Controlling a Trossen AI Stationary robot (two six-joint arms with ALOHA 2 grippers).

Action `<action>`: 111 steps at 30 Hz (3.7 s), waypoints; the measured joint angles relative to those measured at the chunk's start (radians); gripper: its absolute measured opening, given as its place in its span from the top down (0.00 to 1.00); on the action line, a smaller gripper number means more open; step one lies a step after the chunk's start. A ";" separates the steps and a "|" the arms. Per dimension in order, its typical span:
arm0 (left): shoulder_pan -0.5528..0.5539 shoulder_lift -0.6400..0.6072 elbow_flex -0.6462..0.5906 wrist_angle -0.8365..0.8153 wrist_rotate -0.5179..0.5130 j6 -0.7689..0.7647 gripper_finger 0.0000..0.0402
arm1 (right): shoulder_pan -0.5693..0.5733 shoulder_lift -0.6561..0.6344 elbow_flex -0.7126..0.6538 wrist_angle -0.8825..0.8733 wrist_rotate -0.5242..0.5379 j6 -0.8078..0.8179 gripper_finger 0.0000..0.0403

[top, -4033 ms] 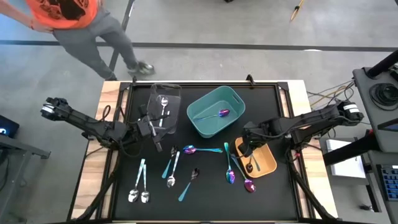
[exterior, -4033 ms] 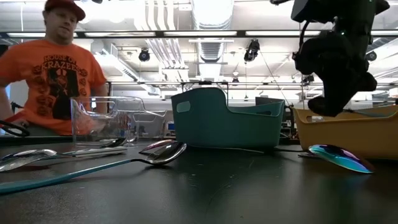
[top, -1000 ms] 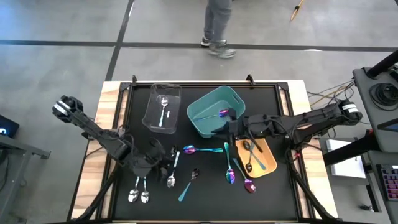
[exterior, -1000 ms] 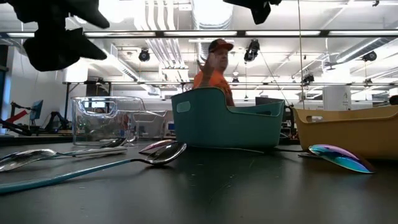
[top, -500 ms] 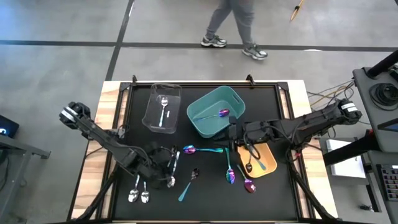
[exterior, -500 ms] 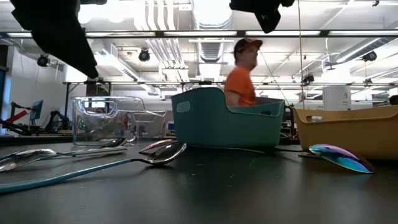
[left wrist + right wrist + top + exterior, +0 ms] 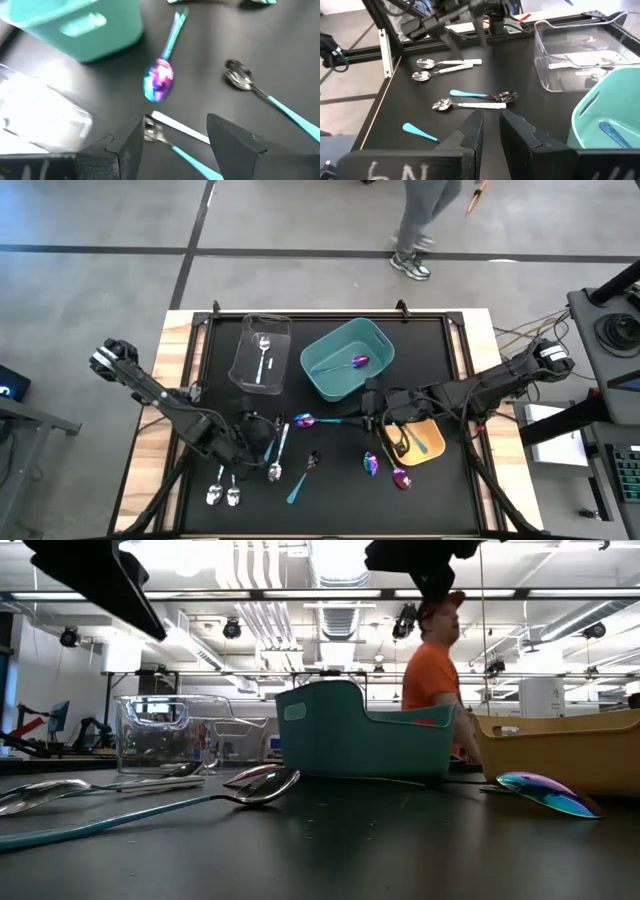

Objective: Sort silverware by color (type)
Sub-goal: Put the purple spoon into the green bin

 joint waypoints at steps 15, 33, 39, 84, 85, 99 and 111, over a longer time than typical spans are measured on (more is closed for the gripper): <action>0.003 -0.277 -0.041 0.006 -0.318 0.237 0.51 | 0.006 0.250 0.285 -0.307 0.003 -0.023 0.87; 0.010 -0.318 -0.041 0.168 -0.625 0.629 0.51 | -0.012 0.537 0.510 -0.625 0.009 -0.181 0.87; 0.017 -0.329 -0.041 0.169 -0.723 0.694 0.51 | -0.019 0.589 0.511 -0.594 0.068 -0.136 0.87; 0.023 -0.327 -0.047 0.170 -0.738 0.650 0.51 | -0.032 0.752 0.535 -0.462 0.299 -0.068 0.69; 0.023 -0.327 -0.047 0.170 -0.738 0.650 0.51 | -0.032 0.758 0.535 -0.460 0.303 -0.068 0.69; 0.024 -0.327 -0.047 0.170 -0.738 0.649 0.51 | -0.041 0.809 0.550 -0.441 0.253 0.001 0.71; 0.024 -0.327 -0.048 0.170 -0.738 0.650 0.51 | -0.043 0.807 0.550 -0.438 0.221 -0.007 0.88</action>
